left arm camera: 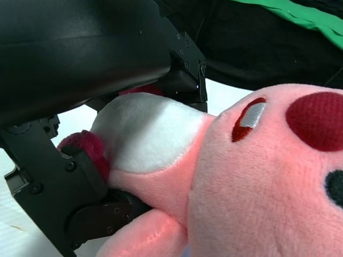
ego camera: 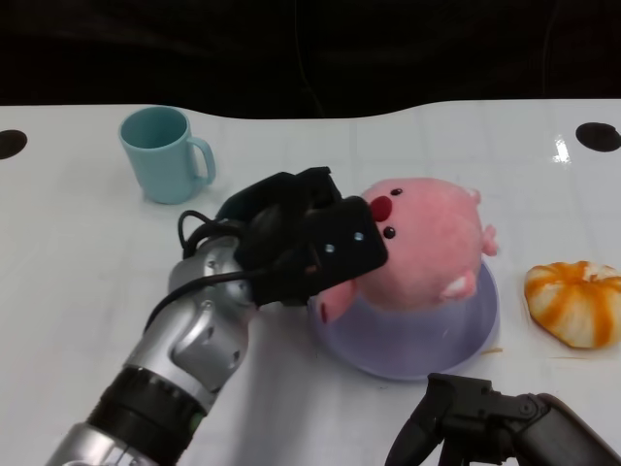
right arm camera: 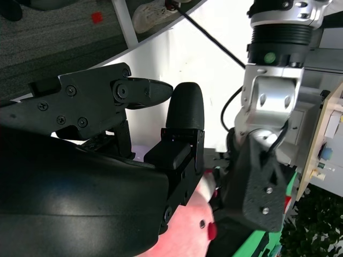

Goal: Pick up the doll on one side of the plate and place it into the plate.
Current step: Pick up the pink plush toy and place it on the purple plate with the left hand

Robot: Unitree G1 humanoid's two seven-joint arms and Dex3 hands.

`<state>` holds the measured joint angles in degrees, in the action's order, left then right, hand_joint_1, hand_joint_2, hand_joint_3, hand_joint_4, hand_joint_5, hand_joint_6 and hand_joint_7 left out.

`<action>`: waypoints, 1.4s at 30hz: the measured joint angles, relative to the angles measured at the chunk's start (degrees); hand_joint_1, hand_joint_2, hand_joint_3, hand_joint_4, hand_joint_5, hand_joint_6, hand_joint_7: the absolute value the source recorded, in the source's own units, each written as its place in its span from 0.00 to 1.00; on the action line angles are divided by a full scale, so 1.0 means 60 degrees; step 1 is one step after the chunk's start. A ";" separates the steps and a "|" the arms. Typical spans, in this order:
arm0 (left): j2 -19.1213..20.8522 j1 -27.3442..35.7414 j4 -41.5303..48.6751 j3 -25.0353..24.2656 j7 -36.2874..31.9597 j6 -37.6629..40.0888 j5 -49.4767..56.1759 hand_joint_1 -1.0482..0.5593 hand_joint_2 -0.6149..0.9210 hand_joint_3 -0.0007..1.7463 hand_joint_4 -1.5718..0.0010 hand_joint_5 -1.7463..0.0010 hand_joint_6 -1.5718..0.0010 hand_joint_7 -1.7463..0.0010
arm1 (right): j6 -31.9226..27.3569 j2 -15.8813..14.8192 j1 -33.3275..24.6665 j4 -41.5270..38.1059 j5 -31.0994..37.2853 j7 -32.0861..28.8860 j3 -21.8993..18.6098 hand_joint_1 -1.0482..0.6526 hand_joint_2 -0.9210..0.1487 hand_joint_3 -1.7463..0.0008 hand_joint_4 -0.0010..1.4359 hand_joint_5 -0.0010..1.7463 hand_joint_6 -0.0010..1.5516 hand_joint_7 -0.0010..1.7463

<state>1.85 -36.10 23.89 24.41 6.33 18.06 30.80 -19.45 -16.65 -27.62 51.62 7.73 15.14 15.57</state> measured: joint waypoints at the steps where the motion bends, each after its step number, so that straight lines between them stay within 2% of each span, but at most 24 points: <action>1: -0.0087 -0.0038 0.0141 0.0076 -0.0037 0.0005 0.0052 0.53 0.71 0.66 0.39 0.00 0.52 0.00 | 0.0000 0.0001 0.0001 0.0000 0.0017 -0.0005 0.0009 0.46 0.00 0.83 0.49 0.88 0.40 0.73; 9: -0.0618 -0.0527 0.1051 0.0415 -0.0145 0.0112 0.0359 0.54 0.70 0.63 0.42 0.00 0.56 0.00 | 0.0016 0.0005 -0.0015 0.0000 0.0079 -0.0033 0.0050 0.46 0.00 0.83 0.50 0.88 0.40 0.72; 10: -0.0684 -0.0595 0.1150 0.0433 -0.0152 0.0159 0.0365 0.53 0.72 0.56 0.44 0.00 0.56 0.13 | 0.0020 0.0007 -0.0015 0.0001 0.0083 -0.0033 0.0060 0.46 0.00 0.83 0.50 0.88 0.40 0.72; 11: -0.0731 -0.0639 0.1212 0.0435 -0.0172 0.0168 0.0366 0.52 0.73 0.53 0.44 0.00 0.55 0.18 | 0.0020 0.0008 -0.0015 0.0001 0.0090 -0.0033 0.0066 0.46 0.00 0.83 0.50 0.88 0.40 0.72; 12: -0.0765 -0.0663 0.1242 0.0435 -0.0176 0.0168 0.0359 0.52 0.75 0.47 0.48 0.00 0.51 0.36 | 0.0020 0.0009 -0.0016 0.0001 0.0097 -0.0034 0.0069 0.46 0.00 0.83 0.50 0.88 0.40 0.72; 13: -0.0791 -0.0684 0.1277 0.0433 -0.0175 0.0168 0.0347 0.51 0.80 0.36 0.53 0.00 0.45 0.61 | 0.0020 0.0010 -0.0016 0.0001 0.0103 -0.0034 0.0073 0.46 0.00 0.83 0.50 0.88 0.40 0.72; 14: -0.0820 -0.0691 0.1292 0.0433 -0.0171 0.0168 0.0331 0.51 0.84 0.28 0.54 0.00 0.41 0.75 | 0.0020 0.0011 -0.0016 0.0003 0.0107 -0.0034 0.0076 0.46 0.00 0.83 0.50 0.88 0.40 0.72; 15: -0.0842 -0.0692 0.1298 0.0433 -0.0157 0.0168 0.0320 0.50 0.88 0.22 0.55 0.01 0.40 0.84 | 0.0020 0.0012 -0.0016 0.0003 0.0112 -0.0034 0.0076 0.46 0.00 0.83 0.50 0.88 0.40 0.72; 16: -0.0849 -0.0694 0.1298 0.0434 -0.0106 0.0163 0.0315 0.48 0.93 0.15 0.55 0.07 0.40 0.92 | 0.0020 0.0014 -0.0016 0.0003 0.0116 -0.0034 0.0077 0.46 0.00 0.83 0.50 0.88 0.40 0.72; 17: -0.0846 -0.0694 0.1298 0.0436 -0.0084 0.0155 0.0312 0.47 0.95 0.12 0.54 0.09 0.40 0.94 | 0.0020 0.0015 -0.0016 0.0004 0.0117 -0.0035 0.0077 0.46 0.00 0.83 0.51 0.88 0.40 0.72; 18: -0.0842 -0.0694 0.1297 0.0437 -0.0057 0.0141 0.0313 0.47 0.96 0.10 0.54 0.10 0.40 0.96 | 0.0020 0.0015 -0.0016 0.0004 0.0120 -0.0035 0.0077 0.46 0.00 0.83 0.51 0.88 0.41 0.72; 19: -0.0814 -0.0693 0.1278 0.0462 -0.0018 0.0134 0.0325 0.41 0.98 0.07 0.63 0.32 0.48 0.98 | 0.0022 0.0016 -0.0016 0.0003 0.0123 -0.0035 0.0077 0.46 0.00 0.83 0.50 0.88 0.40 0.72; 20: -0.0752 -0.0693 0.1231 0.0518 0.0036 0.0128 0.0359 0.37 0.99 0.07 0.68 0.45 0.53 0.99 | 0.0025 0.0017 -0.0016 0.0003 0.0124 -0.0035 0.0076 0.46 0.00 0.83 0.50 0.88 0.40 0.72; 21: -0.0698 -0.0692 0.1147 0.0590 0.0093 0.0130 0.0405 0.35 1.00 0.06 0.70 0.52 0.55 0.99 | 0.0029 0.0019 -0.0016 0.0003 0.0124 -0.0035 0.0075 0.46 0.00 0.83 0.50 0.88 0.40 0.72; 22: -0.0640 -0.0692 0.1032 0.0698 0.0168 0.0144 0.0507 0.31 1.00 0.08 0.77 0.65 0.64 1.00 | 0.0033 0.0019 -0.0017 0.0003 0.0124 -0.0035 0.0075 0.46 0.00 0.83 0.50 0.88 0.40 0.72; 23: -0.0552 -0.0692 0.0886 0.0829 0.0279 0.0163 0.0608 0.28 1.00 0.08 0.79 0.71 0.68 1.00 | 0.0036 0.0019 -0.0017 0.0003 0.0125 -0.0034 0.0073 0.46 0.00 0.83 0.50 0.88 0.40 0.72; 26: -0.0291 -0.0692 0.0397 0.1169 0.0603 0.0202 0.0958 0.22 1.00 0.10 0.88 0.80 0.77 1.00 | 0.0042 0.0019 -0.0025 0.0003 0.0125 -0.0034 0.0062 0.46 0.00 0.83 0.50 0.88 0.40 0.72; 31: 0.0148 -0.0695 -0.0255 0.1536 0.1405 0.0221 0.1292 0.12 1.00 0.15 0.99 0.85 0.87 1.00 | 0.0084 0.0021 -0.0048 0.0003 0.0112 -0.0033 0.0030 0.46 0.00 0.83 0.50 0.88 0.40 0.72; 37: 0.0796 -0.0696 -0.1203 0.1568 0.2413 0.0073 0.1287 0.04 1.00 0.18 1.00 0.89 0.91 1.00 | 0.0138 0.0021 -0.0060 0.0001 -0.0004 -0.0025 -0.0043 0.46 0.00 0.83 0.49 0.88 0.40 0.72; 42: 0.1196 -0.0694 -0.2179 0.1368 0.3139 0.0073 0.1149 0.03 1.00 0.18 1.00 0.90 0.91 1.00 | 0.0169 0.0019 -0.0060 -0.0018 -0.0140 -0.0005 -0.0208 0.46 0.00 0.83 0.49 0.88 0.40 0.72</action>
<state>9.02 -40.27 10.81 32.62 25.16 18.49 37.69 -18.44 -16.54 -27.98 51.51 6.89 15.11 14.32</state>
